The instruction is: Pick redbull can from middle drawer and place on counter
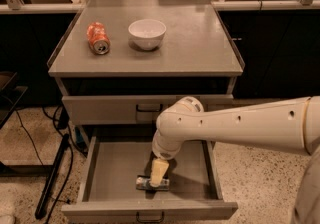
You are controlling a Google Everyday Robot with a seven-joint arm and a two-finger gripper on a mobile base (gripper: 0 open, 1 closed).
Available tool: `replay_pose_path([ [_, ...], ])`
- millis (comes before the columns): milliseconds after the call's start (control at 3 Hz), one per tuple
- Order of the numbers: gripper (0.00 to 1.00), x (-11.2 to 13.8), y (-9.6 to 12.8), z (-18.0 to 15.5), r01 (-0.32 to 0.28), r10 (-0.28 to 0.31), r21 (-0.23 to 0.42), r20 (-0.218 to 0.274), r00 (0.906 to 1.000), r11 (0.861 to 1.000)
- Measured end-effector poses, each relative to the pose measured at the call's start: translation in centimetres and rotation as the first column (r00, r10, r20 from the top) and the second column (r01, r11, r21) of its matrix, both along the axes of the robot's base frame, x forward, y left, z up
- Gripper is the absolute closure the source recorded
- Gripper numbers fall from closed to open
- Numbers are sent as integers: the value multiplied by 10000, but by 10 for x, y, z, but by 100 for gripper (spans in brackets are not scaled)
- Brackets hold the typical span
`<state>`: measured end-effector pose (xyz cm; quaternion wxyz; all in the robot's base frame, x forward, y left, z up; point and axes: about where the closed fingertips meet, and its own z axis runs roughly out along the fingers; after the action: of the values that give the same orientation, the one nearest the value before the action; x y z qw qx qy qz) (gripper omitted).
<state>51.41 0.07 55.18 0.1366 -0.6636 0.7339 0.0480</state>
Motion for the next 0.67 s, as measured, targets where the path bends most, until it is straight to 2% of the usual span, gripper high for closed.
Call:
replay_pose_path([
  [333, 0, -1, 0, -1, -3, 3, 0, -28, 10000, 10000],
  [667, 0, -4, 5, -18, 39, -32, 274, -249, 9997, 9996],
])
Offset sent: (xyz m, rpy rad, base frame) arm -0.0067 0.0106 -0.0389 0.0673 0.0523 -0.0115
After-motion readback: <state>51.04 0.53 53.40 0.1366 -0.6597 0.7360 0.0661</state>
